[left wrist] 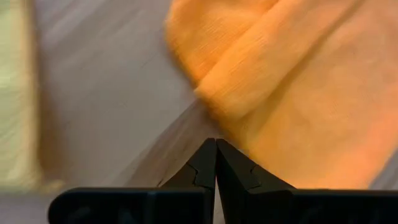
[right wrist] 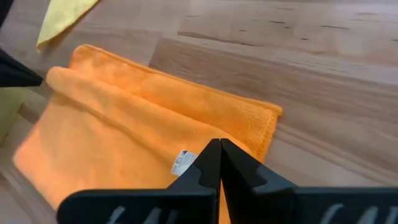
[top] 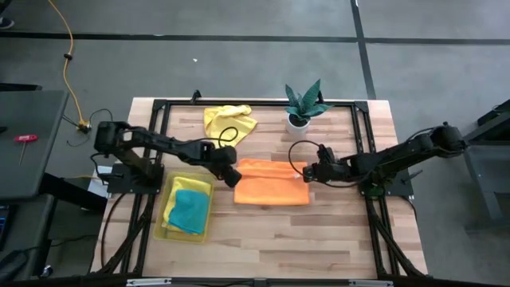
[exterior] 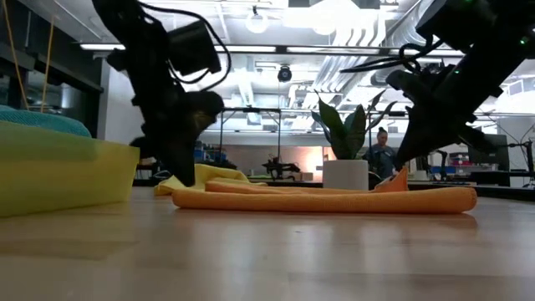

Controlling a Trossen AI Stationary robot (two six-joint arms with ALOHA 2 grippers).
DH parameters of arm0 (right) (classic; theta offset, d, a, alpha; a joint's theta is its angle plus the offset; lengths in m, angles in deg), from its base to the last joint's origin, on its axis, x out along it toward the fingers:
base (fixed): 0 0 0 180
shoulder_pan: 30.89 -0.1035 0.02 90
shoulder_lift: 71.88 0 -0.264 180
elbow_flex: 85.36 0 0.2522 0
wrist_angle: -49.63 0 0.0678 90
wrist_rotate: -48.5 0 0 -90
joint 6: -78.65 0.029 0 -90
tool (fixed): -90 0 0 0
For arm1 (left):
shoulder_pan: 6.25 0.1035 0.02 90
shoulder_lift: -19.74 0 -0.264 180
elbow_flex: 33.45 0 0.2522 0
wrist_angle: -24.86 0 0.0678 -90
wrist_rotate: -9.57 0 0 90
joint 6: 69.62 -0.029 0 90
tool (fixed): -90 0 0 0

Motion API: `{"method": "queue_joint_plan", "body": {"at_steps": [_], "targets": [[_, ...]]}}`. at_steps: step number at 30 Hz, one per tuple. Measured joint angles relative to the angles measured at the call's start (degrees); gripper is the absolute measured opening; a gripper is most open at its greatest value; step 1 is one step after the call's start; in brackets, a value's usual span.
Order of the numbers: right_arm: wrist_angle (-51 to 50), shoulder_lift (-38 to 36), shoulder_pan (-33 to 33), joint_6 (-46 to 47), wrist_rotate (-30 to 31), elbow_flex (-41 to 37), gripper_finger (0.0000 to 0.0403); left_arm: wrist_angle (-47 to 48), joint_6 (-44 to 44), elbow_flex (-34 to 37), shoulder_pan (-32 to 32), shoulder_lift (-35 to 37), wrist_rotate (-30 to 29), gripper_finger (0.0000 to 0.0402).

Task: Fold microfiber towels
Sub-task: Fold the orange microfiber cloth

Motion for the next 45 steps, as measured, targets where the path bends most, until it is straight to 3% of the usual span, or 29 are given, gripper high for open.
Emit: {"method": "queue_joint_plan", "body": {"at_steps": [10, 21, 27, 29, 32, 35, 40, 45], "targets": [[0.46, -0.02, -0.33, 0.0, 0.32, 0.0, 0.0, -9.46, -1.07, -0.17, 0.95, -2.75, -1.33, 0.0], [0.46, -0.02, -0.33, 0.0, 0.37, 0.0, 0.0, -12.44, -3.13, -0.16, 4.03, -2.9, -15.59, 0.0], [1.43, -0.02, -0.33, -0.13, 0.01, 0.0, 0.0, -17.21, -3.75, -0.06, 5.79, -1.09, -14.24, 0.0], [3.59, -0.02, -0.31, -2.74, -2.33, 0.0, 0.0, -19.43, -6.78, -0.16, 5.61, 1.02, -11.52, 0.0], [6.91, 0.15, -0.31, -9.12, -11.19, 0.02, 0.0, -19.56, -12.26, -0.16, 3.63, 4.44, -7.9, 0.0], [4.16, 2.11, -0.29, -10.83, -17.91, 0.02, 0.0, -19.8, -14.12, 0.06, 0.89, 6.68, -7.84, 0.0], [4.63, 8.38, -0.29, -10.51, -21.0, 0.02, 0.0, -20.47, -13.07, 0.12, -3.63, 6.76, -9.34, 0.0], [12.7, 14.27, -0.29, -10.04, -18.23, 0.02, 0.0, -22.35, -9.86, 0.21, -8.12, 4.36, -12.93, 0.0]]}}
